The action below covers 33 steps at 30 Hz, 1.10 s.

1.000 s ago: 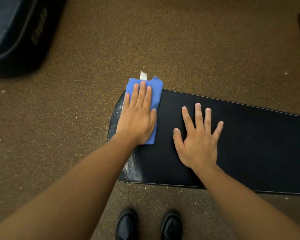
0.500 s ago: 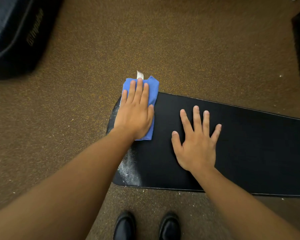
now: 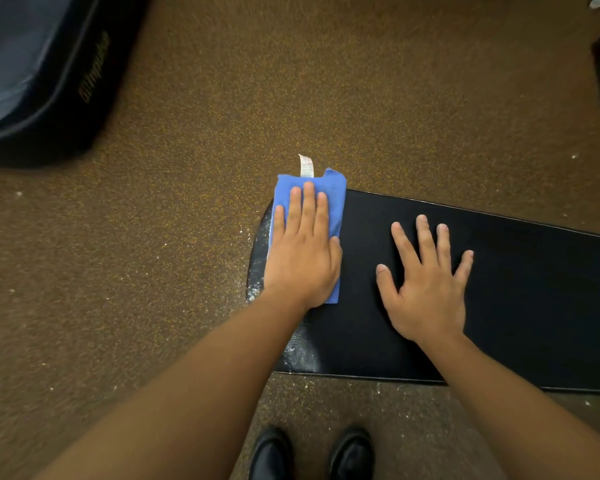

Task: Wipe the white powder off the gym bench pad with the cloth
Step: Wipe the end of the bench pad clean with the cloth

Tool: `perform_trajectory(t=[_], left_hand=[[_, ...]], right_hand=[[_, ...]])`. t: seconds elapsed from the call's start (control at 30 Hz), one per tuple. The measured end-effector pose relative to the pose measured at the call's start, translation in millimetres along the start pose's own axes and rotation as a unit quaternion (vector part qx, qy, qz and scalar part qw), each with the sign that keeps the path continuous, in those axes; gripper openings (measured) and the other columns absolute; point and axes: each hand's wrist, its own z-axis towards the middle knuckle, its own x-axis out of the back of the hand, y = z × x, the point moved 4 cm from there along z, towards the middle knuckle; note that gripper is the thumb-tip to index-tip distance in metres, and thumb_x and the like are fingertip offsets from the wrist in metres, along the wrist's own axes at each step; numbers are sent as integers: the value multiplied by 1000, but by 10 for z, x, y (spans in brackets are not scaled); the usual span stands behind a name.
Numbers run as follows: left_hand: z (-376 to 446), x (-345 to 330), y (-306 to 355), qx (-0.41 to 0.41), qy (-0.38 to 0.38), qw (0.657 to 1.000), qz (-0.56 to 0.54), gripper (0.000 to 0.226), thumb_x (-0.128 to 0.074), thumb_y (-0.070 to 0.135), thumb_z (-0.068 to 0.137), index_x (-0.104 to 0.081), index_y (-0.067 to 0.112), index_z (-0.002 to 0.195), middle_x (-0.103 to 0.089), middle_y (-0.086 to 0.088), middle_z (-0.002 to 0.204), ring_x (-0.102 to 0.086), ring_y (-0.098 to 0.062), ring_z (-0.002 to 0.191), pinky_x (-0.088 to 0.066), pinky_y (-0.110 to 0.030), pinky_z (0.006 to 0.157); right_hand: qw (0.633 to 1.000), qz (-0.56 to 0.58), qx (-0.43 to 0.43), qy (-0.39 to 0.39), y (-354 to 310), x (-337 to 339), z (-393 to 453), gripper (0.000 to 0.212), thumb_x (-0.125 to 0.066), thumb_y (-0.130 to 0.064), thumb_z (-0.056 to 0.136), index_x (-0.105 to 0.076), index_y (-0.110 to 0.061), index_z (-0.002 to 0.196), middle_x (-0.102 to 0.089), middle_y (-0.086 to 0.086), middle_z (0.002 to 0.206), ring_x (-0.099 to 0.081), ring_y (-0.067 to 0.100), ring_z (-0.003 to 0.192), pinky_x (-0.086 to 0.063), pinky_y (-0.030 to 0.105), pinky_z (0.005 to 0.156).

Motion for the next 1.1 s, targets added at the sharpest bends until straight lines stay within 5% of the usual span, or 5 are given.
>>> perform_trajectory(t=[0.27, 0.4, 0.67, 0.87, 1.1], left_hand=[[15, -10, -1, -1, 19, 1000, -10, 69, -22, 36, 94, -19, 1, 153, -11, -18, 162, -4, -33, 150, -4, -50, 121], [7, -7, -24, -15, 14, 1000, -7, 68, -21, 36, 94, -21, 0, 152, -13, -19, 161, -7, -34, 150, -10, -52, 120], [-96, 44, -170, -52, -1, 999, 10, 67, -24, 36, 95, -20, 2, 152, -14, -19, 161, -9, -34, 150, -11, -51, 120], [142, 78, -227, -62, -37, 997, -3, 72, -13, 42, 93, -8, 6, 155, -2, -15, 163, 3, -32, 150, 1, -48, 120], [282, 105, -316, -35, -43, 998, -21, 70, -15, 41, 95, -10, 5, 155, -3, -15, 163, -1, -32, 151, -8, -50, 121]], right_hand=[[998, 53, 17, 30, -368, 112, 145, 65, -45, -43, 83, -44, -20, 143, -35, 9, 154, -23, 29, 146, -14, 63, 114], [995, 50, 77, 31, -606, 33, 180, 65, -39, -40, 88, -37, -18, 148, -28, 11, 159, -23, 29, 147, -16, 61, 114], [1000, 6, 6, 10, -568, -92, 179, 67, -24, -50, 94, -20, -24, 155, -10, 9, 164, -1, 32, 151, -5, 57, 119], [1000, -18, -16, -3, -528, -106, 190, 67, -23, -54, 95, -15, -29, 156, -7, 8, 165, -1, 38, 150, -6, 63, 116], [999, -32, -22, -8, -537, -120, 201, 66, -22, -55, 95, -13, -31, 156, -6, 8, 165, -2, 38, 149, -8, 65, 115]])
